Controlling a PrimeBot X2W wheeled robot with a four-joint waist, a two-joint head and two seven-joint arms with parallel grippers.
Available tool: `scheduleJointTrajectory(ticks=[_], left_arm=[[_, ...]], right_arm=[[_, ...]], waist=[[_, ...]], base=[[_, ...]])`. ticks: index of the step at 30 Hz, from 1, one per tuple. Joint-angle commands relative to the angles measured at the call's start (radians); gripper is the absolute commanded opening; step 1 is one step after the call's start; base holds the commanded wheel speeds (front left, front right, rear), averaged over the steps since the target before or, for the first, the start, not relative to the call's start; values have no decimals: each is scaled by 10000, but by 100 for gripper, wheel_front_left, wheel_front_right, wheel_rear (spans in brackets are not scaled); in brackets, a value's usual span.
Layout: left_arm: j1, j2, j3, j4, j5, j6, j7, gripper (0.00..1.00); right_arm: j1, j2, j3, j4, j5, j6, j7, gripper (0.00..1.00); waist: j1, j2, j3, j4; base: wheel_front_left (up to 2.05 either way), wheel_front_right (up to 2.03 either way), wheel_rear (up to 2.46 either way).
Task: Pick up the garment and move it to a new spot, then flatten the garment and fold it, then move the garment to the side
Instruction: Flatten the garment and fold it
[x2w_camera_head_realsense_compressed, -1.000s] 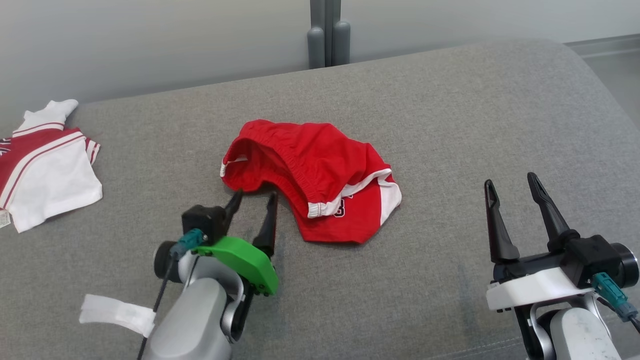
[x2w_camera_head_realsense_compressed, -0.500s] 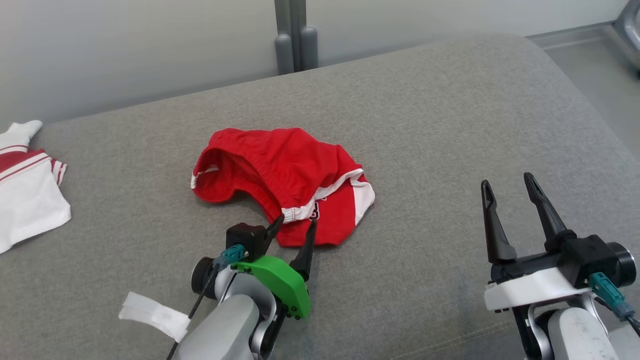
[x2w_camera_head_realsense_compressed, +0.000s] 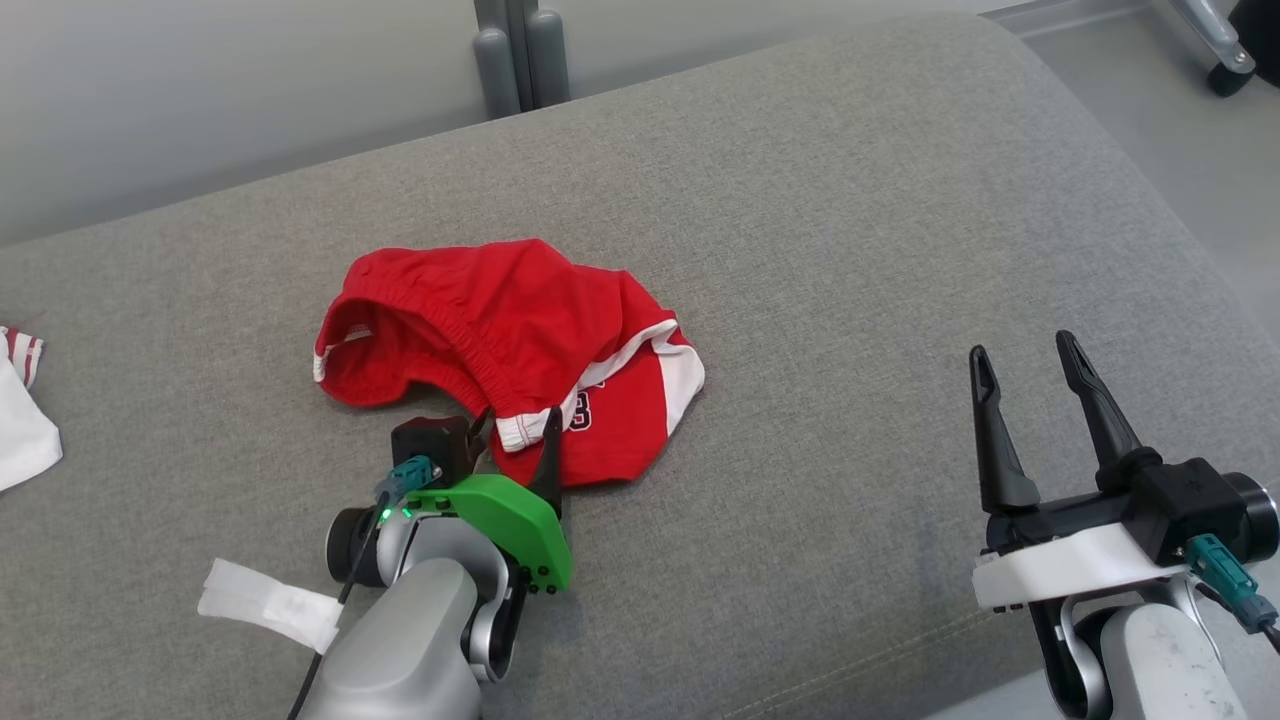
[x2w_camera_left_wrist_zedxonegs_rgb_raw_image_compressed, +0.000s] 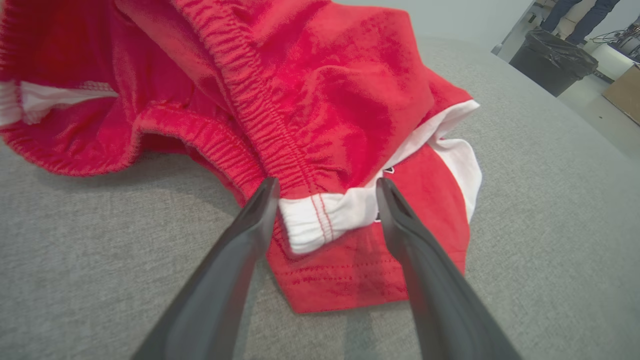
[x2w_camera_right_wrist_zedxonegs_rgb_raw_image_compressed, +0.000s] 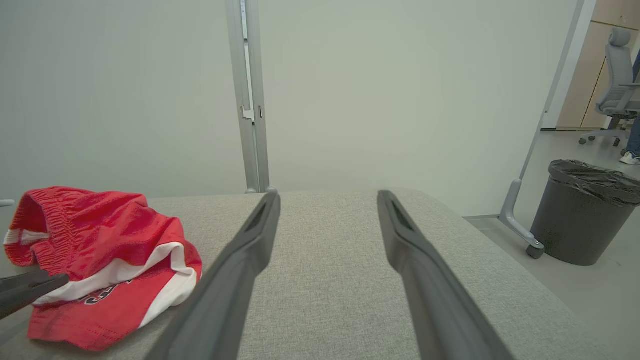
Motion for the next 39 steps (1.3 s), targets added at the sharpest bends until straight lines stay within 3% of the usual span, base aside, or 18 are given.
scheduleJointTrajectory(ticks=[1,4,12,13,15,16,17,23,31,39], left_arm=[[-74,43,119,60,109,116,2,100],[-31,44,305,66,233,194,2,100],[111,44,-69,59,242,-174,0,99],[137,43,-204,84,173,-238,2,87],[116,47,-413,103,52,-261,2,44],[95,44,-497,109,-10,-246,2,28],[49,44,-539,86,-60,-218,0,0],[-222,45,-285,-494,150,-43,0,0],[-846,41,-251,-1735,637,-189,0,0],[-2377,45,-658,-3160,405,351,-1,0]], right_arm=[[-64,-33,-12,-10,30,1,-28,100],[-74,-33,1,-7,29,1,-28,100],[-144,-34,80,23,62,1,-28,100],[-158,-33,89,35,62,1,-28,100],[-186,-33,109,55,64,1,-28,100],[-195,-34,108,59,69,1,-28,100],[-199,-34,107,63,73,1,-28,100],[-177,-33,-7,55,67,1,-28,100],[-193,-33,40,131,124,1,-28,100],[-245,-35,296,270,237,1,-28,100]], waist=[[0,-1,15,14],[0,-1,26,44],[0,-1,55,51],[0,-1,56,42],[0,-1,62,20],[0,-1,61,9],[0,-1,62,0],[0,-1,52,70],[0,-1,-64,223],[0,-1,-177,8]], base=[[0,0,0],[0,0,0],[0,0,0],[0,0,0],[0,0,0],[0,0,0],[0,0,0],[0,0,0],[0,0,0],[0,0,0]])
